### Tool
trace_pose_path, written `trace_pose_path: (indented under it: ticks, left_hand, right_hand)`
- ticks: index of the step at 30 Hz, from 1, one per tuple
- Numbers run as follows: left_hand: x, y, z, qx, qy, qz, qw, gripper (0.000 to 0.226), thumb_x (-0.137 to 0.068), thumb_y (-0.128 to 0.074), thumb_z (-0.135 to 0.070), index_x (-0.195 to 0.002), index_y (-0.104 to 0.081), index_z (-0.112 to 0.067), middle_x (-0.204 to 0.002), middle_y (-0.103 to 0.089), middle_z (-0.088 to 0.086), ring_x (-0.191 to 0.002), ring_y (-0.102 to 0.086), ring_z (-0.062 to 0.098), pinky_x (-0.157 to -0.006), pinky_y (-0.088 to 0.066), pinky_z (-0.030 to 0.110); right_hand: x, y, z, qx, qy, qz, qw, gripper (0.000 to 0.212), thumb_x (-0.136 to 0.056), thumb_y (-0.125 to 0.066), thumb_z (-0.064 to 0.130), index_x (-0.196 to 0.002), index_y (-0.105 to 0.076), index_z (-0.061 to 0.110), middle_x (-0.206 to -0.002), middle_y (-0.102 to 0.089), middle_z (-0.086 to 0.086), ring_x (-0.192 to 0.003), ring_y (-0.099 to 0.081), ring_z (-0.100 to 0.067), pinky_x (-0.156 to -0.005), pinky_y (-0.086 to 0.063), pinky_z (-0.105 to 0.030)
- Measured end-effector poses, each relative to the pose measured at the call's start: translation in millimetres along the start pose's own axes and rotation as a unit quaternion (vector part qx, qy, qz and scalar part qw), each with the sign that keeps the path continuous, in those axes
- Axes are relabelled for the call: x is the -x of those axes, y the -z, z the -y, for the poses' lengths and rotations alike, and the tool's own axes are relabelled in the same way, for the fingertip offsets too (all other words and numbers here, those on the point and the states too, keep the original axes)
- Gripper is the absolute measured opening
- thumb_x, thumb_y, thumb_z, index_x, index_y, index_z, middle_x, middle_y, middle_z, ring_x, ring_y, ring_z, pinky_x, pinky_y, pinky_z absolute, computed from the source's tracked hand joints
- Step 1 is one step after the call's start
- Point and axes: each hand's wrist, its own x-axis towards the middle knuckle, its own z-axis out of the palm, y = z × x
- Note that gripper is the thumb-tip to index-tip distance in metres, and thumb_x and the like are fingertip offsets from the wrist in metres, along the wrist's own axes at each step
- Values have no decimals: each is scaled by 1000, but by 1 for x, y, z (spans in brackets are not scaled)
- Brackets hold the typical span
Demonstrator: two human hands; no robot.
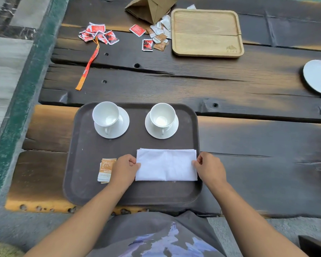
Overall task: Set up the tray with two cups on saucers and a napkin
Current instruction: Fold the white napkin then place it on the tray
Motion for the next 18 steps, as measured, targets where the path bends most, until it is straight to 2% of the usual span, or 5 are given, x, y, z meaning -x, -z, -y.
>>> trace_pose_path:
  ticks: [3, 6, 11, 18]
  left_hand:
    - [0, -2, 3, -15, -1, -15, 1000, 11, -88, -69, -11, -80, -62, -12, -72, -60, 4, -81, -65, 34, -72, -59, 48]
    - [-1, -6, 4, -60, -17, -37, 997, 13, -88, -70, -15, -79, -61, -14, -70, -60, 0, -72, -59, 23, -64, -47, 34]
    - [-4, -8, 6, -85, -27, -47, 995, 14, -88, -70, -17, -79, -61, -10, -67, -58, -1, -69, -55, 21, -63, -43, 35]
    - [-6, -8, 6, -134, -25, -45, 990, 23, -89, -69, -27, -75, -54, -16, -68, -59, -2, -69, -55, 18, -55, -37, 33]
  right_hand:
    - [-1, -2, 0, 2, 1, 1, 1000, 20, -89, -60, 27, -74, -51, 17, -71, -62, 0, -70, -58, -25, -51, -35, -32]
    - [-2, -4, 0, 9, -2, -4, 1000, 19, -89, -60, 28, -75, -50, 17, -75, -63, -2, -72, -59, -26, -52, -35, -32]
    - [-3, -5, 0, 31, 3, -5, 999, 20, -91, -59, 29, -77, -50, 17, -76, -63, -2, -70, -58, -26, -50, -33, -31]
    - [-7, -8, 1, 56, 1, -1, 998, 15, -91, -56, 26, -81, -49, 16, -78, -62, -3, -72, -58, -28, -55, -38, -32]
